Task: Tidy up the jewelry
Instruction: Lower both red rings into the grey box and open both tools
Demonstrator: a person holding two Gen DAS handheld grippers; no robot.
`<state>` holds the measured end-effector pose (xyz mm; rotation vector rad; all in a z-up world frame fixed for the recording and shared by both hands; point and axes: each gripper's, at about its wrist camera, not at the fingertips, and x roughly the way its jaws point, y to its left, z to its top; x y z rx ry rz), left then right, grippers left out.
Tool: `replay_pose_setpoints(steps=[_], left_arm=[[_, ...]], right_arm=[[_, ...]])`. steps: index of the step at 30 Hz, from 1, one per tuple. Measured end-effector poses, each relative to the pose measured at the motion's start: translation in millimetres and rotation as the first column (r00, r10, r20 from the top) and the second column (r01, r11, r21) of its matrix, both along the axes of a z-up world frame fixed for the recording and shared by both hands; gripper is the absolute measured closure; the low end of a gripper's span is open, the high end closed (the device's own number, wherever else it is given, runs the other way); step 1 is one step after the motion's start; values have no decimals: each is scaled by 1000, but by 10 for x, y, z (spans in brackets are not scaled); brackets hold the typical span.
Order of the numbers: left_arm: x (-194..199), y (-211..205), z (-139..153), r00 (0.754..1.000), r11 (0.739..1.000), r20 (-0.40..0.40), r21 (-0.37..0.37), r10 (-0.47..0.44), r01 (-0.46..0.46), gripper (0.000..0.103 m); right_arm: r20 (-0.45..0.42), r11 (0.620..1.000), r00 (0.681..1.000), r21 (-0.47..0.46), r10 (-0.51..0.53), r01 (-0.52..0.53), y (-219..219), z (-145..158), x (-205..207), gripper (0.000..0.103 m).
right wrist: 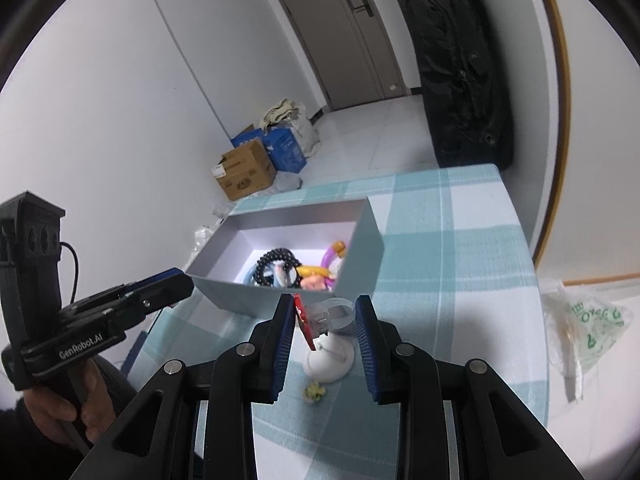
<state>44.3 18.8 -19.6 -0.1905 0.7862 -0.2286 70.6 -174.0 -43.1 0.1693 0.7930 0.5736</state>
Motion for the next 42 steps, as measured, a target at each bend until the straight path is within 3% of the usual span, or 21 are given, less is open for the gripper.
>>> replay_pose_setpoints(steps=[9,15,33,42], left_arm=[[278,101,43,1000,998,0,-66,-3,3,82],[462,130,-18,999,994,-41,-107,-6,1,82],[788,233,-248,989,991,-150,-130,2,-22,82],[788,145,-241,990,994,-140,-105,-25,10,82]], right_arm=[[42,998,998,35,42,-44,168,97,237,74],[32,995,997,62,71,-72,268,99,409,74],[-2,992,995,72,104,-104,333,-35,716,74],[-13,991,994,79,108,-107,335,-63,754,74]])
